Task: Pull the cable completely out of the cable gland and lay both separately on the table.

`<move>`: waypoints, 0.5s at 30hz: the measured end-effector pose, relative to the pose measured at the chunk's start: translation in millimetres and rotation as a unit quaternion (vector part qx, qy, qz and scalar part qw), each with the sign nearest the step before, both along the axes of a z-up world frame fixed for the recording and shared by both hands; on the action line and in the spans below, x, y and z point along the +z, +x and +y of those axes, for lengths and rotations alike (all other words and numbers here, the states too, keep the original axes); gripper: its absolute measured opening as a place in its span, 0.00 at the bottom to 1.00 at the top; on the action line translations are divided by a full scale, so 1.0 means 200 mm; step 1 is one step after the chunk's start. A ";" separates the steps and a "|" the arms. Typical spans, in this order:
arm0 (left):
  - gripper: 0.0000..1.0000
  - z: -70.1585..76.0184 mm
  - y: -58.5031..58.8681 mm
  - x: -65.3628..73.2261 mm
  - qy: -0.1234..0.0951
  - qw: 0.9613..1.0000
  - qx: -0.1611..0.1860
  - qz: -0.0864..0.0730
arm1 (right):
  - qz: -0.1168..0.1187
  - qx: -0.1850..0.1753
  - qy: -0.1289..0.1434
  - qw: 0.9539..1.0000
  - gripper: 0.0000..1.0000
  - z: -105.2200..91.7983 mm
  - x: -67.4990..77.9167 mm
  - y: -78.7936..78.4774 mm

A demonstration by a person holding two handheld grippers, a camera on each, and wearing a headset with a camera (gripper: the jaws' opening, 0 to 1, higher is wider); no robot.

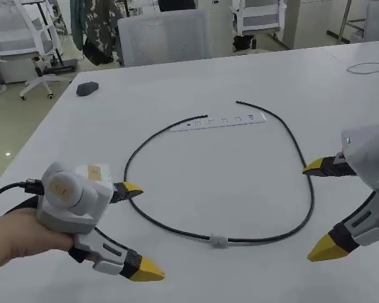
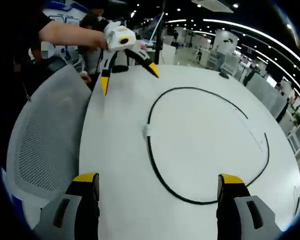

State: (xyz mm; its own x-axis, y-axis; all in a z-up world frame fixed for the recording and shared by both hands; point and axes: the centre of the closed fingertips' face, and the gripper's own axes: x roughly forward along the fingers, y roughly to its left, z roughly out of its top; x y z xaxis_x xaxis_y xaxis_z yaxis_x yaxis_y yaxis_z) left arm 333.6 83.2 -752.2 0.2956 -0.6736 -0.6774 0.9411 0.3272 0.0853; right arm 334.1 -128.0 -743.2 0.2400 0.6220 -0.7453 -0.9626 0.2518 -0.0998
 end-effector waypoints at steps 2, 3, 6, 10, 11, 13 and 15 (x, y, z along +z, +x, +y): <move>1.00 0.00 0.00 0.00 0.000 1.000 0.003 0.002 | 0.001 0.001 -0.001 1.000 0.99 0.00 -0.01 0.00; 1.00 0.00 0.00 0.00 -0.001 1.000 0.002 0.001 | 0.002 0.001 -0.001 1.000 0.99 0.00 -0.01 0.00; 1.00 -0.01 0.00 0.00 -0.004 1.000 0.002 0.003 | 0.004 0.001 -0.003 1.000 0.99 0.00 -0.02 0.00; 1.00 -0.03 0.02 0.03 -0.029 1.000 0.006 0.000 | 0.007 0.002 -0.004 1.000 0.99 0.00 -0.02 0.01; 1.00 -0.03 0.02 0.04 -0.029 1.000 0.006 -0.003 | 0.007 0.002 -0.005 1.000 0.99 0.00 -0.03 0.01; 1.00 -0.02 0.03 0.03 -0.020 1.000 0.009 -0.005 | 0.009 0.002 -0.005 1.000 0.99 0.00 -0.03 0.01; 1.00 -0.02 0.03 0.03 -0.022 1.000 0.012 0.001 | 0.011 0.003 -0.007 1.000 0.99 0.00 -0.04 0.01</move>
State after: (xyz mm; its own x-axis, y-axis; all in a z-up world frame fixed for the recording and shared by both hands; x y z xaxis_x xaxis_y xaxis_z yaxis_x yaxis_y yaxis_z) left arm 339.6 80.2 -747.2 0.3111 -0.6957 -0.6475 0.9329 0.3537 0.0682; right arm 336.7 -128.6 -750.4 0.2203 0.6129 -0.7589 -0.9659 0.2453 -0.0823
